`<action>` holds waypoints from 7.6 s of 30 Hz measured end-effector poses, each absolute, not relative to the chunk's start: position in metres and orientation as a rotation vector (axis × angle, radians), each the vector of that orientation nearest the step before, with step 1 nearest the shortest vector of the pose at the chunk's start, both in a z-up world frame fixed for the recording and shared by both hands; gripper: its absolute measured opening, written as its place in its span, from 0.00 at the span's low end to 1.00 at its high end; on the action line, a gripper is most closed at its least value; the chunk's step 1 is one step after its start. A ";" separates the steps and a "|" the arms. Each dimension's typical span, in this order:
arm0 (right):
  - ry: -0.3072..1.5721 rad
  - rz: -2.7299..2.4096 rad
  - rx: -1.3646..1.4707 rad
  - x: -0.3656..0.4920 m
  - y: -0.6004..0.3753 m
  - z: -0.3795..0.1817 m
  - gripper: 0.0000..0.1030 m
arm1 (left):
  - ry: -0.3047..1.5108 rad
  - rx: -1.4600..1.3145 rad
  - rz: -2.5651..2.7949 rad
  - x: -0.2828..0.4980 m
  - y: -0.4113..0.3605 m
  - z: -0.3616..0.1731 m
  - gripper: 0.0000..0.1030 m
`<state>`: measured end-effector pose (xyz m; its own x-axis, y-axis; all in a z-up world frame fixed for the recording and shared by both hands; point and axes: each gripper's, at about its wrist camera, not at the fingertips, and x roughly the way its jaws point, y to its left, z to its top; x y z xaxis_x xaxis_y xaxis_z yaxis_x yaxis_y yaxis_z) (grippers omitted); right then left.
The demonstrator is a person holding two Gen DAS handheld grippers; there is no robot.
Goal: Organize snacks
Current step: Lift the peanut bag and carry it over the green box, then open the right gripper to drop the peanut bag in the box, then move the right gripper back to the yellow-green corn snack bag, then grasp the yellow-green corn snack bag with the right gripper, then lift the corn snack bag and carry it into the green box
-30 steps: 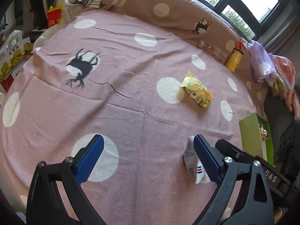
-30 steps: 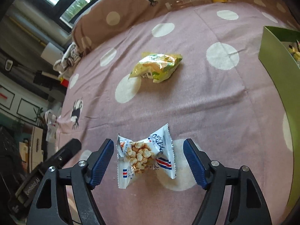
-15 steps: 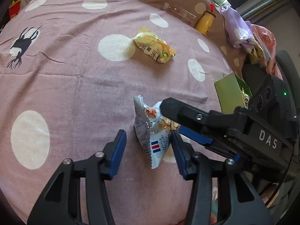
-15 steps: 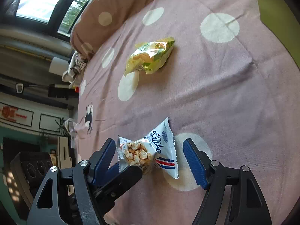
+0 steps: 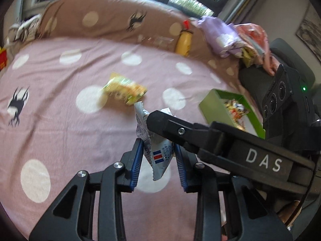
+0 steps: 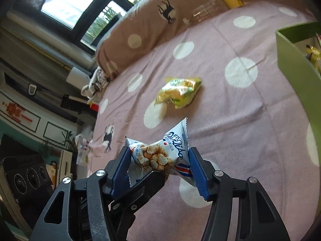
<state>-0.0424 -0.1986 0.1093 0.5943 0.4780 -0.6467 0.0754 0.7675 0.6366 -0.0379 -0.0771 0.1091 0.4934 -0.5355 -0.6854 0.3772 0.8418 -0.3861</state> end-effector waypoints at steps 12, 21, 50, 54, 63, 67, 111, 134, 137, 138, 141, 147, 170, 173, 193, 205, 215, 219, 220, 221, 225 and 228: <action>0.674 0.017 0.705 -0.095 -0.294 0.153 0.59 | 0.761 -0.093 -0.842 -0.048 -0.175 0.139 0.31; 0.622 -0.185 0.780 -0.122 -0.353 0.146 0.59 | 0.799 -0.034 -1.022 -0.047 -0.245 0.131 0.30; 0.642 -0.485 0.847 -0.156 -0.402 0.129 0.71 | 0.875 -0.001 -1.033 -0.051 -0.279 0.125 0.64; 0.622 -0.456 0.787 -0.152 -0.388 0.144 0.72 | 0.847 -0.029 -0.942 -0.041 -0.246 0.138 0.78; 0.657 -0.321 0.644 -0.112 -0.328 0.171 0.81 | 0.856 -0.068 -0.536 0.012 -0.130 0.153 0.93; 0.689 -0.157 0.654 -0.073 -0.293 0.183 0.85 | 0.898 -0.159 -0.393 0.042 -0.071 0.139 0.95; 1.086 0.298 0.598 0.059 -0.165 0.088 0.42 | 0.996 -0.089 -0.347 0.046 -0.063 0.089 0.35; 0.971 0.350 0.526 -0.042 -0.136 0.115 0.42 | 0.887 -0.047 -0.270 -0.062 -0.053 0.109 0.35; 0.941 0.346 0.522 -0.048 -0.138 0.122 0.42 | 0.859 -0.043 -0.280 -0.067 -0.056 0.114 0.35; 0.933 0.343 0.519 -0.049 -0.139 0.123 0.42 | 0.851 -0.042 -0.285 -0.068 -0.057 0.116 0.35; 0.908 0.334 0.511 -0.054 -0.141 0.129 0.43 | 0.828 -0.041 -0.301 -0.070 -0.059 0.121 0.35; 0.863 0.319 0.504 -0.060 -0.145 0.137 0.43 | 0.788 -0.040 -0.320 -0.074 -0.063 0.126 0.35; 0.751 0.268 0.476 -0.082 -0.155 0.163 0.43 | 0.677 -0.049 -0.385 -0.088 -0.074 0.144 0.34; 0.738 0.259 0.469 -0.084 -0.157 0.166 0.43 | 0.663 -0.055 -0.395 -0.089 -0.075 0.146 0.34; 0.646 0.162 0.465 -0.103 -0.195 0.188 0.43 | 0.597 -0.005 -0.510 -0.095 -0.116 0.168 0.34; 0.603 0.071 0.517 -0.116 -0.252 0.191 0.43 | 0.599 0.072 -0.609 -0.091 -0.172 0.170 0.36; 0.577 0.013 0.594 -0.127 -0.292 0.184 0.42 | 0.609 0.145 -0.670 -0.091 -0.214 0.168 0.36; 0.572 -0.010 0.615 -0.130 -0.307 0.180 0.42 | 0.619 0.176 -0.698 -0.090 -0.230 0.165 0.36; 0.571 -0.019 0.624 -0.132 -0.312 0.178 0.43 | 0.622 0.181 -0.706 -0.090 -0.234 0.164 0.36; 0.570 -0.030 0.634 -0.133 -0.316 0.177 0.43 | 0.625 0.185 -0.714 -0.090 -0.238 0.163 0.36; 0.560 -0.062 0.663 -0.138 -0.331 0.172 0.43 | 0.631 0.213 -0.745 -0.089 -0.255 0.161 0.36; 0.562 -0.086 0.686 -0.140 -0.342 0.167 0.43 | 0.646 0.233 -0.769 -0.088 -0.267 0.156 0.36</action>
<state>-0.1401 -0.3423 0.1673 0.8487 0.1055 -0.5182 0.2553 0.7764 0.5763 -0.0876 -0.2675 0.1562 0.5393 -0.5709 -0.6191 0.7084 0.7051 -0.0332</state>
